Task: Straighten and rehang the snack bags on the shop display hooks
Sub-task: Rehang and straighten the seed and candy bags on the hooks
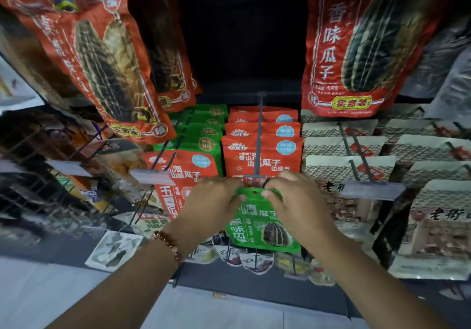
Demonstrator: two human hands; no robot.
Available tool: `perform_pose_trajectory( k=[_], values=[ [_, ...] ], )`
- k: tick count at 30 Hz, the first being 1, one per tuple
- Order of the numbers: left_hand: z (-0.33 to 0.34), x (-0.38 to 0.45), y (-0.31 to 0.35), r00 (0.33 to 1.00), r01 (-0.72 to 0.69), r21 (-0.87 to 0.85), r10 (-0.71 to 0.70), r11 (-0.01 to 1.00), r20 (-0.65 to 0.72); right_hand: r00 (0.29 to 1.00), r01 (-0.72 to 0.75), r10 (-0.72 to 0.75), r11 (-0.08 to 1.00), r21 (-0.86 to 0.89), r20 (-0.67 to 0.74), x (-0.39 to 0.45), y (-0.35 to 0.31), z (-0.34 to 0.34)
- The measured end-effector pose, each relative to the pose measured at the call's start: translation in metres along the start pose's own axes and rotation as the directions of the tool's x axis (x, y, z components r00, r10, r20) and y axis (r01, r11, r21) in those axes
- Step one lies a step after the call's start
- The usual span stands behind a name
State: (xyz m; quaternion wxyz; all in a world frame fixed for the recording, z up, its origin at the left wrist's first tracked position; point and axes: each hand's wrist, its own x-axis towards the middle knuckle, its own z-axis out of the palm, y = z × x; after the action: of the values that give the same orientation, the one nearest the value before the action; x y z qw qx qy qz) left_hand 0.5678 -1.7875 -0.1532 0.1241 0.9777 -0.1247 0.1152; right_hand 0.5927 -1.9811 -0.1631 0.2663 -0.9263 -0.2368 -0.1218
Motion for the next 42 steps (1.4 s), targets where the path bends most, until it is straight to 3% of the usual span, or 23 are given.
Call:
perform_pose_trajectory(
  k=[6,14,20,23,29,37,42],
  values=[
    [0.012,-0.032,-0.025,0.986,-0.015,-0.055,0.024,0.998,0.164,0.997,-0.02,0.019,1.0,0.018,0.073,-0.027,-0.023,0.02],
    [-0.017,-0.055,-0.066,0.983,-0.163,-0.158,0.174,0.974,0.061,0.999,-0.03,0.032,0.997,-0.069,0.034,-0.02,-0.079,0.007],
    [-0.036,-0.085,-0.128,0.977,-0.206,-0.188,0.213,0.96,0.018,0.979,-0.19,0.175,0.968,0.166,0.104,0.006,-0.128,0.032],
    [-0.04,-0.097,-0.16,0.976,-0.195,-0.175,0.208,0.965,0.062,0.984,-0.163,0.162,0.987,0.004,0.072,0.024,-0.14,0.046],
    [-0.048,-0.103,-0.209,0.977,-0.213,-0.015,0.214,0.977,0.026,0.981,-0.006,0.065,0.952,-0.306,0.184,0.073,-0.152,0.07],
    [-0.057,-0.109,-0.223,0.986,-0.167,0.001,0.167,0.986,0.008,0.962,0.061,0.028,0.948,-0.313,0.273,0.117,-0.137,0.095],
    [-0.057,-0.115,-0.216,0.992,-0.129,-0.002,0.129,0.992,-0.002,0.983,-0.01,0.061,0.96,-0.28,0.172,0.122,-0.148,0.1]
  ],
)
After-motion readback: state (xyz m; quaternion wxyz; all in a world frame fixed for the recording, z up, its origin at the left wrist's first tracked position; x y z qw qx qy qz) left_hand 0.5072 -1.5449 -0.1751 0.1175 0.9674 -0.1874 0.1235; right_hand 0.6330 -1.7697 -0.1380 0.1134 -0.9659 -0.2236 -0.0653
